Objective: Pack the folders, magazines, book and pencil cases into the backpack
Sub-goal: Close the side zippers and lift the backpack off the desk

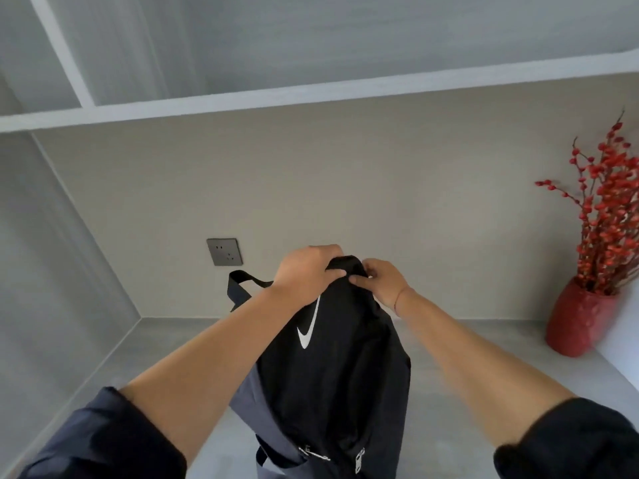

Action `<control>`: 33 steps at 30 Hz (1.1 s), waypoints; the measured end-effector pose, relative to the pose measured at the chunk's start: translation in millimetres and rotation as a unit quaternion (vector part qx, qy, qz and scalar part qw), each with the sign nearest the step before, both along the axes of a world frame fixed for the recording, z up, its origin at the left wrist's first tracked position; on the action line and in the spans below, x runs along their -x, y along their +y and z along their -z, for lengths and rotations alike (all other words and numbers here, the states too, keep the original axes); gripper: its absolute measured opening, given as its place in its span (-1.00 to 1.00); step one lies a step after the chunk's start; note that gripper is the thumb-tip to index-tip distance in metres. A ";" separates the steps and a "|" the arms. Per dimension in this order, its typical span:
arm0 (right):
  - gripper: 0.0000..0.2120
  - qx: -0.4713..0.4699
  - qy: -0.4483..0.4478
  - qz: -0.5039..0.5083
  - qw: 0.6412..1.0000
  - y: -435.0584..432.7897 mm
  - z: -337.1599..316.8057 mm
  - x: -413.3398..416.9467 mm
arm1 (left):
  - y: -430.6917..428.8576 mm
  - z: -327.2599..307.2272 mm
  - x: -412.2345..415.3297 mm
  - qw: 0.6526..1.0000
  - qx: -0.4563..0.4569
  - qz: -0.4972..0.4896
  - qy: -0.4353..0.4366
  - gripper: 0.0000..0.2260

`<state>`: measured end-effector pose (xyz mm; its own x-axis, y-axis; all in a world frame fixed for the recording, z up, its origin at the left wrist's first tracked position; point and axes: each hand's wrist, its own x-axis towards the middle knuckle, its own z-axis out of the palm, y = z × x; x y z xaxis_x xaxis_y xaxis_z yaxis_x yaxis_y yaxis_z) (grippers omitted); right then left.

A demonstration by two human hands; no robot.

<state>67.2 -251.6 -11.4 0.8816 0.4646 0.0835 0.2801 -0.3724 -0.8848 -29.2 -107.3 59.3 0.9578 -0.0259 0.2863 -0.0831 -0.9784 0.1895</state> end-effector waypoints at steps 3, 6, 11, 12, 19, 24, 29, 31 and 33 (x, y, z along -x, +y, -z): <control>-0.68 0.002 -0.041 0.078 0.996 -7.1 13.5 -8.4 | -3.2 20.5 17.7 0.982 -0.171 -0.076 -0.017 -0.38; -0.66 -0.017 -0.052 0.131 0.990 -13.1 22.2 -15.3 | 6.2 47.0 51.1 0.960 -0.203 -0.168 -0.092 -0.16; -0.76 -0.027 -0.020 0.215 0.976 -30.3 27.8 -25.2 | 10.4 87.0 93.6 0.928 0.118 -0.346 -0.070 -0.03; -0.78 -0.029 -0.016 0.228 0.973 -34.0 29.0 -26.0 | 4.4 95.3 99.4 0.903 0.206 -0.370 -0.068 0.00; -0.79 -0.043 0.024 0.264 0.963 -42.3 33.5 -23.6 | -57.1 144.0 113.8 0.751 0.548 -0.355 -0.102 -0.25; -0.84 -0.063 0.044 0.303 0.950 -52.9 41.9 -25.3 | -28.0 135.7 87.3 0.795 0.513 -0.317 -0.059 -0.64; -0.79 -0.094 0.067 0.365 0.924 -65.0 52.3 -25.5 | 17.0 122.7 45.5 0.838 0.491 -0.238 0.013 -0.61; -0.78 -0.132 0.086 0.378 0.912 -70.1 59.8 -22.2 | 31.5 121.4 25.5 0.851 0.484 -0.199 0.042 -0.57; -0.76 -0.158 0.094 0.361 0.914 -77.5 66.8 -11.5 | 42.1 119.9 9.3 0.862 0.476 -0.167 0.059 -0.57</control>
